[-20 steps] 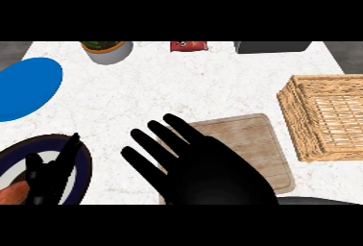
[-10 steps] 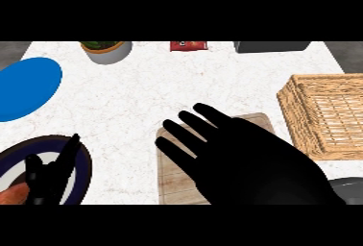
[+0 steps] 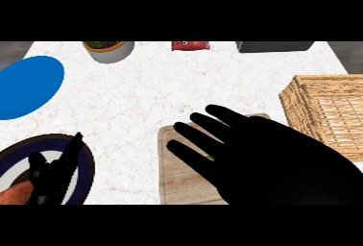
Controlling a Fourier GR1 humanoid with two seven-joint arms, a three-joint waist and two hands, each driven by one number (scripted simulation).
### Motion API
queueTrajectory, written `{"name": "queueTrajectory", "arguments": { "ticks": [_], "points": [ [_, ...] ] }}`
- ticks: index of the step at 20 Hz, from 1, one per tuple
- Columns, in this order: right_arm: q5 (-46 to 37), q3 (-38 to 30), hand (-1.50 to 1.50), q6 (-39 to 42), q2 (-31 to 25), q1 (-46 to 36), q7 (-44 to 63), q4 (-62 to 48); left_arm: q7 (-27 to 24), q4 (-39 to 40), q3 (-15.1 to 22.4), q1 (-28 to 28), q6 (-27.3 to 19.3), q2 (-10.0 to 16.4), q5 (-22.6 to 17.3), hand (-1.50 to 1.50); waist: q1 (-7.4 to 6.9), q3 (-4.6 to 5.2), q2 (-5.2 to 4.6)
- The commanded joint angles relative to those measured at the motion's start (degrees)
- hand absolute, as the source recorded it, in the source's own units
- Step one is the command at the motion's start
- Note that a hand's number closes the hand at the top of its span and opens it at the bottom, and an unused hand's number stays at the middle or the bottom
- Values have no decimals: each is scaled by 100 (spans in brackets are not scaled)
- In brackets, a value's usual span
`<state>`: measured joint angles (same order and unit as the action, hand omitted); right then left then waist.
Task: Pick the bell pepper from the cutting board and place it in the basket
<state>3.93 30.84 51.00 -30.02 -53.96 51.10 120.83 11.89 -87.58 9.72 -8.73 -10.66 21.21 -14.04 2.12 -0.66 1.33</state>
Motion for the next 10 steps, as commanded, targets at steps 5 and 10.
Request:
{"name": "queueTrajectory", "arguments": {
  "ticks": [5,10],
  "points": [
    [-108,541,-150,-360,356,147,1042,150,273,608,63,54,165,-96,14,0,-133,78,-105],
    [-736,779,-150,-397,319,610,787,241,192,407,87,-141,281,-92,35,0,-202,68,-123]
  ]
}}
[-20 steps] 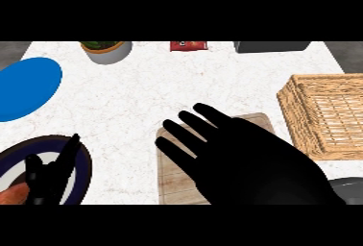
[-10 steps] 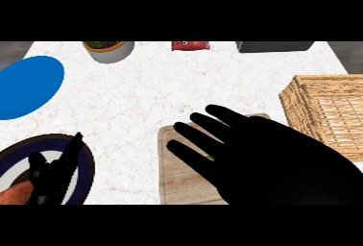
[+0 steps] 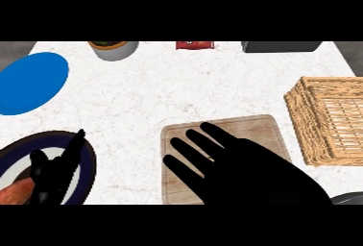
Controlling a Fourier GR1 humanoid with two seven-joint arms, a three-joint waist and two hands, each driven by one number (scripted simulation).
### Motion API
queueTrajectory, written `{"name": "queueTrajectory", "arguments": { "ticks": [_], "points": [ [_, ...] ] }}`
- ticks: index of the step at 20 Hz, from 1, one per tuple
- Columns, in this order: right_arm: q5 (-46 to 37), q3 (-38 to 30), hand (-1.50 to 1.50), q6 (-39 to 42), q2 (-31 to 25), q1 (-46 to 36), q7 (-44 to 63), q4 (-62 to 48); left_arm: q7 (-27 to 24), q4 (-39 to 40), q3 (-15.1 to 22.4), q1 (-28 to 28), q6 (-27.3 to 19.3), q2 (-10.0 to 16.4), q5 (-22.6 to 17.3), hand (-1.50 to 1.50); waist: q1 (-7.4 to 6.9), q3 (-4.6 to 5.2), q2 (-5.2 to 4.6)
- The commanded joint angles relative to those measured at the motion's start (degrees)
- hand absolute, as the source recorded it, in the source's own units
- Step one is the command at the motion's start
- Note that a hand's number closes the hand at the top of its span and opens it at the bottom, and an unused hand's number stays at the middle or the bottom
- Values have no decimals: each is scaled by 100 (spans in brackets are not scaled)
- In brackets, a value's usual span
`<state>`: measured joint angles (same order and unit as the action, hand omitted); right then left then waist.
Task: Pick the bell pepper from the cutting board and place it in the basket
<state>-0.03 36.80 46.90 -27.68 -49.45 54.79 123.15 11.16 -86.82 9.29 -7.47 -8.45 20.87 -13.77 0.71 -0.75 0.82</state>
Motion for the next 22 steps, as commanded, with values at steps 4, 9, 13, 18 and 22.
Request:
{"name": "queueTrajectory", "arguments": {
  "ticks": [4,9,13,18,22],
  "points": [
    [-1082,821,-150,-26,142,528,408,46,43,490,115,-300,42,-192,63,0,-65,79,-76],
    [-1442,708,-150,56,60,791,-55,-164,296,543,138,-88,-116,-308,192,0,-55,76,-88],
    [-2006,680,-150,-109,-80,1205,-703,-217,208,525,-83,-113,166,-70,96,0,-78,72,-96],
    [-2695,941,-150,-347,-34,1539,-1160,-444,150,634,-107,-57,244,-202,60,0,-90,71,-102],
    [-3034,1026,-150,-407,59,1724,-1238,-492,474,491,30,137,-26,-343,311,0,-65,72,-90]
  ]
}}
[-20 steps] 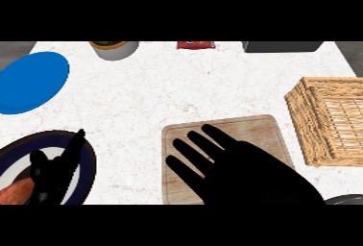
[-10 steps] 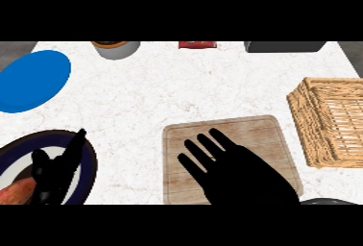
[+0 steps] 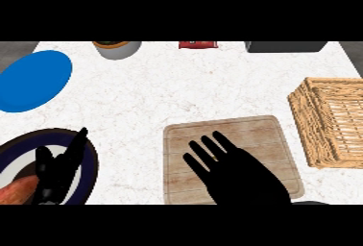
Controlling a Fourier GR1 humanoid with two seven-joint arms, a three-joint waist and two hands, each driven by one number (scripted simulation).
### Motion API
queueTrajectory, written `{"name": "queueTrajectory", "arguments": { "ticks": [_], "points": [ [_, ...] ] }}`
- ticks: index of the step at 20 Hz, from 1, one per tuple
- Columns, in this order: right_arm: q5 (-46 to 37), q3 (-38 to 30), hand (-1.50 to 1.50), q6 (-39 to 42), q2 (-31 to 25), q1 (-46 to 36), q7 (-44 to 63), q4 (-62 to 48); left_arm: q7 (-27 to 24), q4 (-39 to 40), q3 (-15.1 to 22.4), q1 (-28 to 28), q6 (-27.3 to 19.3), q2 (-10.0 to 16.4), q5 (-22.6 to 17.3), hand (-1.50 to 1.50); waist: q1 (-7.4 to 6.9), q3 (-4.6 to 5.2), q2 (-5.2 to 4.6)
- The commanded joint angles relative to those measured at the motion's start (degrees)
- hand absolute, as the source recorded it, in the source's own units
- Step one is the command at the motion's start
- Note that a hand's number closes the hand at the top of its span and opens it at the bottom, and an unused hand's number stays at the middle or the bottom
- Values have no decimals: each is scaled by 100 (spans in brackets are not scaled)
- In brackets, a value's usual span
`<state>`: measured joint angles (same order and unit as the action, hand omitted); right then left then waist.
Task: Pick the bell pepper from the cutting board and place it in the basket
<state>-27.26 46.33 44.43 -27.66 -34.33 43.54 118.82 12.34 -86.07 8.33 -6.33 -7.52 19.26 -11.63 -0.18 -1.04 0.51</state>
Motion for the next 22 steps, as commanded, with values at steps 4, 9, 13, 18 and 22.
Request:
{"name": "queueTrajectory", "arguments": {
  "ticks": [4,9,13,18,22],
  "points": [
    [-667,112,-150,-529,135,179,-752,-669,231,398,-15,-207,214,6,-66,0,-35,101,-68],
    [-1197,327,-150,-898,-83,520,-1221,-729,125,489,117,-180,5,-271,172,0,11,101,-58],
    [-1577,609,-150,-1038,227,478,-1281,-1251,94,814,-152,85,228,-141,14,0,15,106,-65],
    [-1752,565,-150,-871,69,596,-1324,-1498,36,719,-148,-120,173,-170,123,0,23,107,-61],
    [-2051,751,-150,-1002,456,666,-1277,-1925,256,475,-184,-142,183,-83,149,0,-17,104,-59]
  ]
}}
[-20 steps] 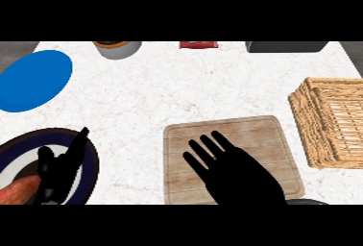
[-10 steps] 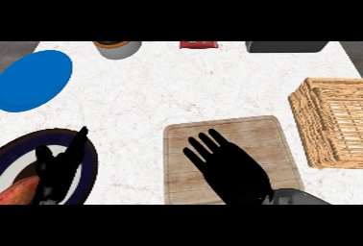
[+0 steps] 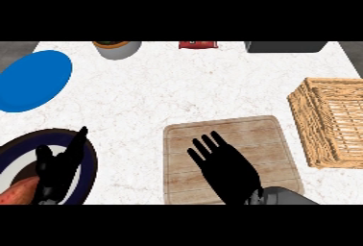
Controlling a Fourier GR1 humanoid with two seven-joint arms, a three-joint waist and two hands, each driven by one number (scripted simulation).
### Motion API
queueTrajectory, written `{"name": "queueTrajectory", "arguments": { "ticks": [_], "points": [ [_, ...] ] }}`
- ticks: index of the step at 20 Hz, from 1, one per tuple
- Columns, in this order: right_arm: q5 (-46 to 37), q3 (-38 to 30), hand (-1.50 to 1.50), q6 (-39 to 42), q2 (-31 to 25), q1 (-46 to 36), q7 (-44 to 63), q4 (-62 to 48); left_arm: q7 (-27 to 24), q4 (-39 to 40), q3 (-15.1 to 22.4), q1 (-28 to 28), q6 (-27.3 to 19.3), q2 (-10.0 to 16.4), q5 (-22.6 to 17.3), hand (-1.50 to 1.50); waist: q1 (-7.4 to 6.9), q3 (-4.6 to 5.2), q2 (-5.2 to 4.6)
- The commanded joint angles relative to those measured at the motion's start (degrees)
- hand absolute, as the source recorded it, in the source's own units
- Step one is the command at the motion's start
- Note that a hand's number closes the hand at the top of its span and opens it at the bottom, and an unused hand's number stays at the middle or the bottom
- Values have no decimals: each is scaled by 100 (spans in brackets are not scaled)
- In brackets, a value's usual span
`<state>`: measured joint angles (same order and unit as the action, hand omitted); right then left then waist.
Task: Pick the bell pepper from the cutting board and place it in the basket
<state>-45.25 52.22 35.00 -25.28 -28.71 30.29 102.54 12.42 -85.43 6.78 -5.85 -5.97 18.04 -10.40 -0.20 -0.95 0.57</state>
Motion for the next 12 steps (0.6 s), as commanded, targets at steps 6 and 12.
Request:
{"name": "queueTrajectory", "arguments": {
  "ticks": [6,12],
  "points": [
    [-512,108,-150,-551,-126,426,-583,-353,163,533,-27,-178,82,-74,66,0,24,93,-68],
    [-567,-268,-150,-548,146,79,-896,-992,91,644,7,-146,132,-143,178,0,-12,95,-79]
  ]
}}
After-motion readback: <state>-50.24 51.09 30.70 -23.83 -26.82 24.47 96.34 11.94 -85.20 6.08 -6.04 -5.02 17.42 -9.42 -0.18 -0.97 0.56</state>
